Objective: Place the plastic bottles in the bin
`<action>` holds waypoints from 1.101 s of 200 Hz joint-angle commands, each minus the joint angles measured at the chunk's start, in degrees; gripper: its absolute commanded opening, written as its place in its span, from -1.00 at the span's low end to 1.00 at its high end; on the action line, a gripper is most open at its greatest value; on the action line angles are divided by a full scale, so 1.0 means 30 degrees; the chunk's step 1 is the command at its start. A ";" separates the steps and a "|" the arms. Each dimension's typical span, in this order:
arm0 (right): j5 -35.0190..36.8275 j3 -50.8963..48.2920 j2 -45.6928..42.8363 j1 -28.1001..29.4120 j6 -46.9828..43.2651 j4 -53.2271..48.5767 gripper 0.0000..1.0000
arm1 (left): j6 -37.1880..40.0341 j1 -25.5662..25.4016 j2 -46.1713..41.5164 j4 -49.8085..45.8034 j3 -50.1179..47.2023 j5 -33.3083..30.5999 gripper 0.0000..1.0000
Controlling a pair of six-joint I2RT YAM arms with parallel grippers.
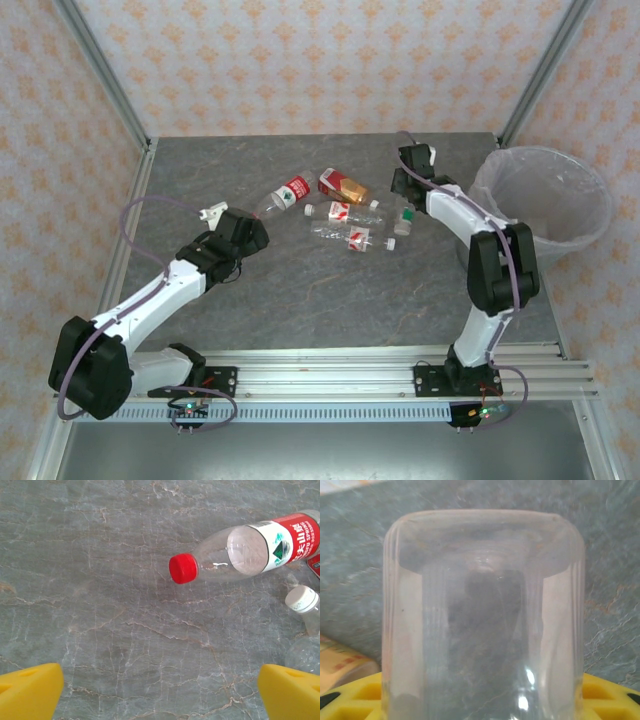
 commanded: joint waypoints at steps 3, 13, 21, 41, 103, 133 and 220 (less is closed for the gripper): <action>0.0967 -0.0585 -0.2178 0.0444 -0.1292 0.1004 0.06 | -0.0355 0.0149 0.0259 0.0788 0.0162 0.0331 1.00; 0.0942 -0.0977 -0.2904 0.0583 -0.1359 0.1457 0.04 | -0.0409 0.0151 0.0315 0.0991 0.0130 0.0401 1.00; 0.0811 -0.1288 -0.3498 0.0665 -0.1403 0.1810 0.03 | -0.0427 0.0163 0.0358 0.1084 0.0133 0.0455 1.00; 0.0477 -0.1929 -0.4970 0.0862 -0.1440 0.2340 0.00 | -0.0414 0.0157 0.0650 0.1232 0.0276 0.0503 1.00; 0.0547 -0.3553 -0.9411 0.0924 -0.1918 0.3237 -0.08 | -0.0501 0.0159 0.1815 0.1494 0.0814 0.1127 1.00; 0.1985 -0.3567 -1.1048 0.0924 -0.2254 0.2526 -0.09 | -0.0707 0.0138 0.2460 0.1863 0.1176 0.1547 1.00; 0.3718 -0.2707 -1.4838 -0.2374 -0.2341 0.2475 -0.09 | -0.1526 0.0166 0.5187 0.2939 0.2831 0.3689 1.00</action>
